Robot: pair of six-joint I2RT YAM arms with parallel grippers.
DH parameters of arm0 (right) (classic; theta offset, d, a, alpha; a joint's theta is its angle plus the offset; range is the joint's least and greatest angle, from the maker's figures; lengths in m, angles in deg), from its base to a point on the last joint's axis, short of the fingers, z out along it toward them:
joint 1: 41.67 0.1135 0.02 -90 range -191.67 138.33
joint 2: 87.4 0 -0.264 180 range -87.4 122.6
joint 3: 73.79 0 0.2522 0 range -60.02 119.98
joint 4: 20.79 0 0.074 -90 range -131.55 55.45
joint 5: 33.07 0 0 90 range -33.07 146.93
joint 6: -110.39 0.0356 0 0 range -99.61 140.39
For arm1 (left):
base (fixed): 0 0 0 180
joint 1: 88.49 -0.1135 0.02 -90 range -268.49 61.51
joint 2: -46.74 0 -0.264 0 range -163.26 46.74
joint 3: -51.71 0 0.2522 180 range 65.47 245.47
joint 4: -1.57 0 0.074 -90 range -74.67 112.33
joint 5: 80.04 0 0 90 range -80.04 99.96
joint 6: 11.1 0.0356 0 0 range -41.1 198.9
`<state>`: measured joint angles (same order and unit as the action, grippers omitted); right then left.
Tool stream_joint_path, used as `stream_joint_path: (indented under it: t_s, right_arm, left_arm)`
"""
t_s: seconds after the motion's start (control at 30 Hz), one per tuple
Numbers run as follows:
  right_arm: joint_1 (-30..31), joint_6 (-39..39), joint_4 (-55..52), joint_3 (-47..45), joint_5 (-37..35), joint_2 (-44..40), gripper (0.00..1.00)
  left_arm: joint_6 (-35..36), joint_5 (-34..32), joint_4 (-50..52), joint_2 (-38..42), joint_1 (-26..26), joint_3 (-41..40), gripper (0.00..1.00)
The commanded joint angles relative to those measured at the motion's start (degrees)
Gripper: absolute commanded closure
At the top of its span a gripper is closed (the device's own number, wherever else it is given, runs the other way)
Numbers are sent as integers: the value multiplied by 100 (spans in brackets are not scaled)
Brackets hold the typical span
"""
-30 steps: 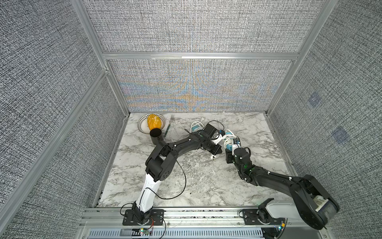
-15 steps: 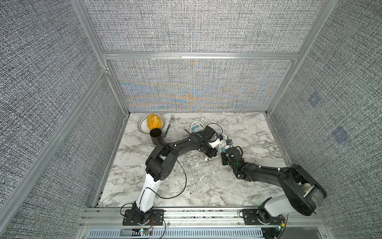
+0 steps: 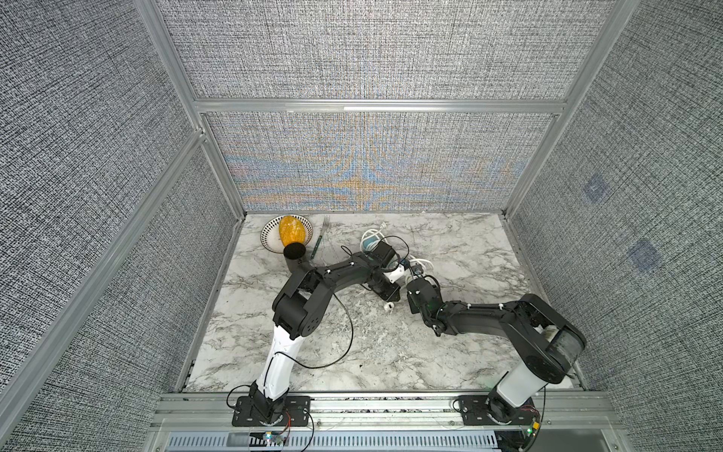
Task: Wrap the cord around the power strip
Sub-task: Place the power strip at the center of the board.
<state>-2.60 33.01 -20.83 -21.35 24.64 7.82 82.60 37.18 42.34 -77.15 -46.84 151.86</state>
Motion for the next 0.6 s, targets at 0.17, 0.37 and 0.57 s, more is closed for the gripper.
stream_joint_path:
  t_s: [0.17, 0.37, 0.57]
  right_arm:
    - [380, 54, -454, 392, -619, 606, 100]
    - [672, 183, -517, 469, -992, 1059, 100]
    - [1028, 7, -355, 476, -1393, 1176, 100]
  left_arm:
    - [-315, -144, -275, 364, -145, -402, 71]
    - [-445, -336, -292, 902, -318, -678, 69]
    - [-528, -856, -210, 1317, -533, -852, 68]
